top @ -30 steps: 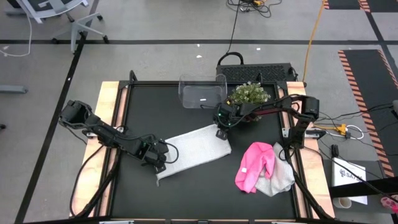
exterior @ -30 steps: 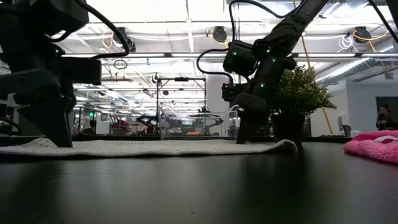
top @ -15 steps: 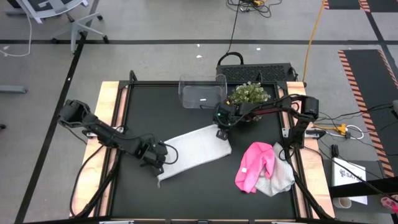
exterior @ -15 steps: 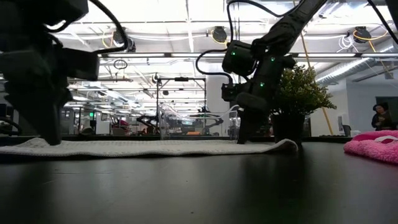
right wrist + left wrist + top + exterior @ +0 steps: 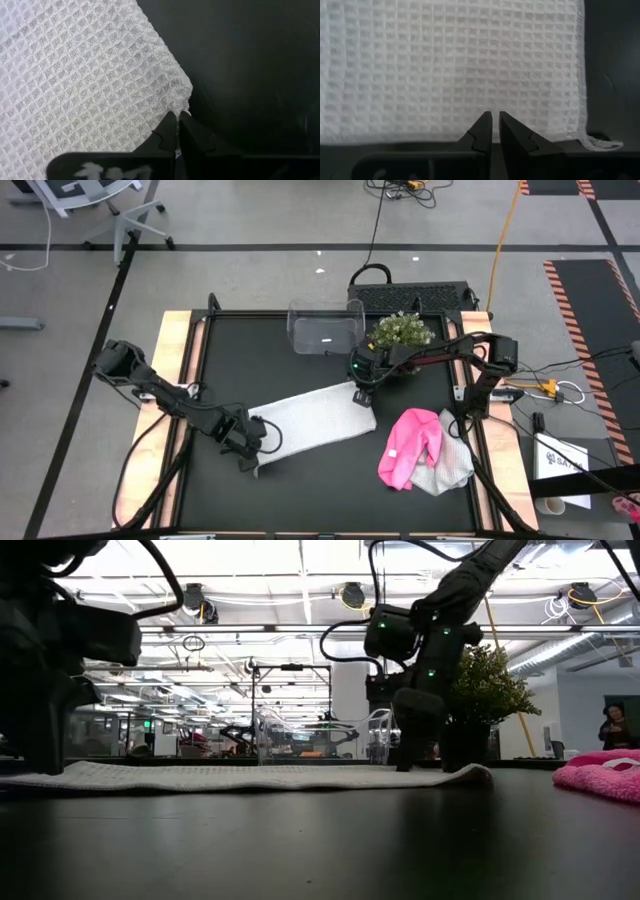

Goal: Fold microfiber towels
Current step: Fold the left gray towel, then put the folded gray towel into the transparent bin

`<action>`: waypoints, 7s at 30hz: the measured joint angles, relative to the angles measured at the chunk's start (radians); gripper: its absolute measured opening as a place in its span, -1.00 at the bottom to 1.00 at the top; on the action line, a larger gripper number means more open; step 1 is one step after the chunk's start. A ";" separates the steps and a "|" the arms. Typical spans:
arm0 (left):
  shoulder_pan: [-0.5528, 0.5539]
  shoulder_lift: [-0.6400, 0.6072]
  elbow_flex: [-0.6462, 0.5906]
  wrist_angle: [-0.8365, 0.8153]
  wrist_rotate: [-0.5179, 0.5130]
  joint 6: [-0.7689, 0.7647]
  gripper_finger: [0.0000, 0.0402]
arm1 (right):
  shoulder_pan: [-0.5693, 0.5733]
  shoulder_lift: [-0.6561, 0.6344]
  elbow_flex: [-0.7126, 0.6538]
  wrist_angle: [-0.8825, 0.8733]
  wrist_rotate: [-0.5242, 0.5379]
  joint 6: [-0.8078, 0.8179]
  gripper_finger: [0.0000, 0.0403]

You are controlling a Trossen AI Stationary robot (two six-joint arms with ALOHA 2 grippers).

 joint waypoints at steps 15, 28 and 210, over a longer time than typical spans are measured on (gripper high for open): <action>-0.002 0.110 -0.007 0.126 -0.053 0.017 -0.82 | 0.013 -0.054 -0.001 -0.005 -0.025 0.040 -1.00; -0.020 0.117 -0.010 0.152 -0.055 -0.010 -0.82 | 0.046 -0.055 0.001 -0.005 -0.025 0.065 -1.00; 0.182 0.113 0.031 0.150 -0.154 -0.058 -0.83 | 0.274 0.086 0.135 0.338 -0.288 0.527 -0.33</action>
